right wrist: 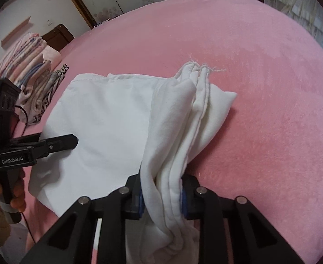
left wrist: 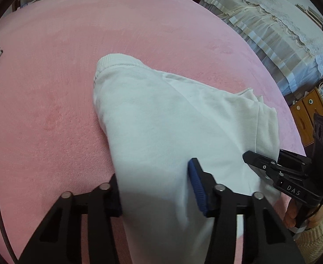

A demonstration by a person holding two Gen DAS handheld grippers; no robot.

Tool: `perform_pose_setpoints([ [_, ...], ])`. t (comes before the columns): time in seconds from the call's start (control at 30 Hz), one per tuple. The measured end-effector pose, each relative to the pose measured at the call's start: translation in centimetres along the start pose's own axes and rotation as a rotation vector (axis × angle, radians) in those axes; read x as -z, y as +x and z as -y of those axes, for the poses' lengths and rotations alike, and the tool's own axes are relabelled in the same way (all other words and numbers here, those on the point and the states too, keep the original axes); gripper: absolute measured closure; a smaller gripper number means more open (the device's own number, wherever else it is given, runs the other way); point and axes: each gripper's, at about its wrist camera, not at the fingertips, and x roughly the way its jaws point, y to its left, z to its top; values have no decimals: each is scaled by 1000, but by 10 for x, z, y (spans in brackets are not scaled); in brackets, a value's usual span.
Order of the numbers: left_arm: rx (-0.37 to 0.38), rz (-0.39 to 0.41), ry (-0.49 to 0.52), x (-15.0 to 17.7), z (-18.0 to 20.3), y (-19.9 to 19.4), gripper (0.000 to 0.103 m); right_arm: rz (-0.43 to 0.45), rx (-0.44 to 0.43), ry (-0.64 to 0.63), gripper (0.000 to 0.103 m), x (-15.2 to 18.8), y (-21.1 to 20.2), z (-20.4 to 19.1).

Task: Fold small clothes
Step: 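Close the left tool on the sweatshirt while the right tool clamps it, then carry the folded sweatshirt with both tools toward the clothes stack by the pillows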

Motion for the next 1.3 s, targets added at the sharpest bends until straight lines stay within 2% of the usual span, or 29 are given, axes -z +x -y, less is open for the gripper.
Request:
perform_pose_setpoints([
  [0.03, -12, 7, 5, 0, 3, -4, 63, 6, 16, -12, 83, 0, -3, -4],
  [0.1, -42, 23, 20, -1, 12, -14, 76, 19, 44, -26, 84, 0, -10, -11],
  [0.2, -39, 32, 22, 0, 17, -31, 79, 34, 54, -24, 84, 0, -24, -17],
  [0.47, -47, 42, 39, 14, 29, -91, 81, 34, 46, -64, 85, 11, -65, -52],
  [0.73, -65, 59, -13, 31, 12, -182, 81, 47, -12, -80, 85, 16, -114, -102],
  [0.87, -103, 101, -17, 47, -13, -252, 81, 64, -41, -131, 85, 7, -140, -148],
  [1.0, -159, 157, -18, 48, -47, -325, 81, 105, -87, -199, 85, -10, -166, -204],
  [1.13, -241, 215, -25, 46, -81, -397, 80, 139, -142, -272, 85, -33, -187, -268],
  [1.3, -349, 276, -53, 34, -128, -468, 80, 176, -187, -343, 85, -65, -197, -346],
])
